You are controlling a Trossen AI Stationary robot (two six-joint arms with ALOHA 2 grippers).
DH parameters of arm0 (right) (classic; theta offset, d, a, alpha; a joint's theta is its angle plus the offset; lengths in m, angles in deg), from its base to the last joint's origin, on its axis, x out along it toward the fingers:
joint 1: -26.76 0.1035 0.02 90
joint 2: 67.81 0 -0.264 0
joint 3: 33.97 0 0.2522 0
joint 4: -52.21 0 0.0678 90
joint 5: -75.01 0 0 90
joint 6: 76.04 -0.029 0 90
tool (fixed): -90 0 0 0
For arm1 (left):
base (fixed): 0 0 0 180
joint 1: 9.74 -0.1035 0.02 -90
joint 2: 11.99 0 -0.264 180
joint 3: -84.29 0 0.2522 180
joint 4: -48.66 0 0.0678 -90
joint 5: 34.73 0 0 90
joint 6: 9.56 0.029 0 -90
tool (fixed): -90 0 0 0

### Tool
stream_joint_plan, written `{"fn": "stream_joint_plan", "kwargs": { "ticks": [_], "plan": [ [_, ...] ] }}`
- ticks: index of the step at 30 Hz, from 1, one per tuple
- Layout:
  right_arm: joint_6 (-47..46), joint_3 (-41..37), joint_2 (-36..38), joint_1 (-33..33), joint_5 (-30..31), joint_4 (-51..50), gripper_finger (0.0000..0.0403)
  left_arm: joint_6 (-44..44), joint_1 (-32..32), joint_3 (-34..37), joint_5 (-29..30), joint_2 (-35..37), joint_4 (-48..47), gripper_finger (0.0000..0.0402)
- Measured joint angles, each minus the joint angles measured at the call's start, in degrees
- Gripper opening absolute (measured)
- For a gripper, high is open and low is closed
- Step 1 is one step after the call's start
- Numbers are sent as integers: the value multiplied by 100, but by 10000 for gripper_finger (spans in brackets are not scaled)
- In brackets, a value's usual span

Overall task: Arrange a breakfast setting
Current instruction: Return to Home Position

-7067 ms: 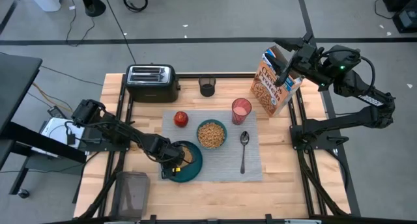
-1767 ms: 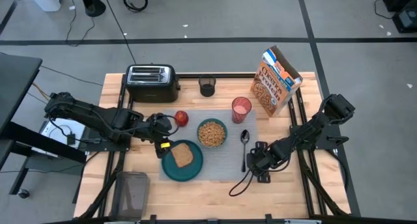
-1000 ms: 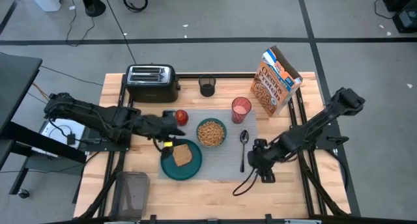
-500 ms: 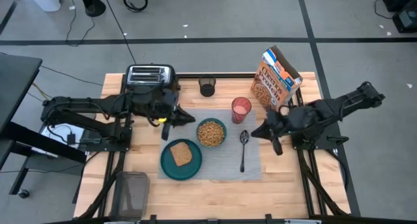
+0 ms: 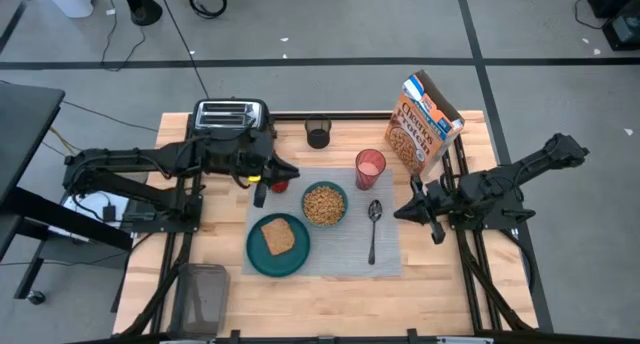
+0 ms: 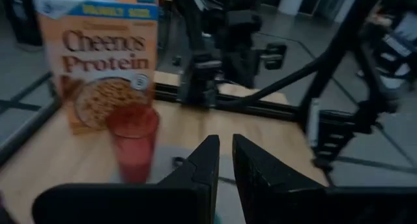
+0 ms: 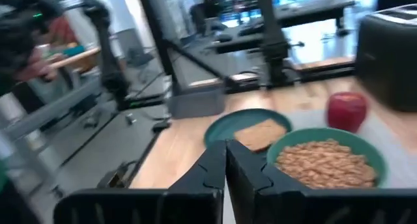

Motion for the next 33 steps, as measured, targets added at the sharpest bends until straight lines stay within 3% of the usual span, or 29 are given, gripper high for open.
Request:
{"fn": "stream_joint_plan", "kwargs": {
  "ticks": [5, 9, 13, 17, 21, 25, 29, 33],
  "plan": [
    [548, -50, 163, -51, -1287, 56, 32, 466, -210, 125, -41, 8, 159, 52],
    [425, -50, 240, -503, -1867, -203, 33, 474, -423, 928, -264, 272, 1176, 52],
    [909, -54, 175, -1310, -2326, -313, 31, 590, -542, 1958, -566, 880, 2086, 52],
    [1501, -56, 143, -2051, -2948, -151, 33, 608, -542, 2675, -583, 1707, 2090, 52],
    [2078, -56, 294, -2367, -3429, -128, 33, 665, -536, 3187, -580, 2680, 2118, 52],
    [2395, -56, 489, -2382, -3332, -319, 34, 582, -536, 3673, -578, 3551, 1722, 52],
    [2360, -210, 656, -2382, -2614, -455, 34, 391, -536, 4156, -539, 4193, 1482, 52],
    [1915, -925, 1012, -2382, -1657, 736, 34, 600, -525, 4548, -564, 4726, 1514, 52]
  ]
}}
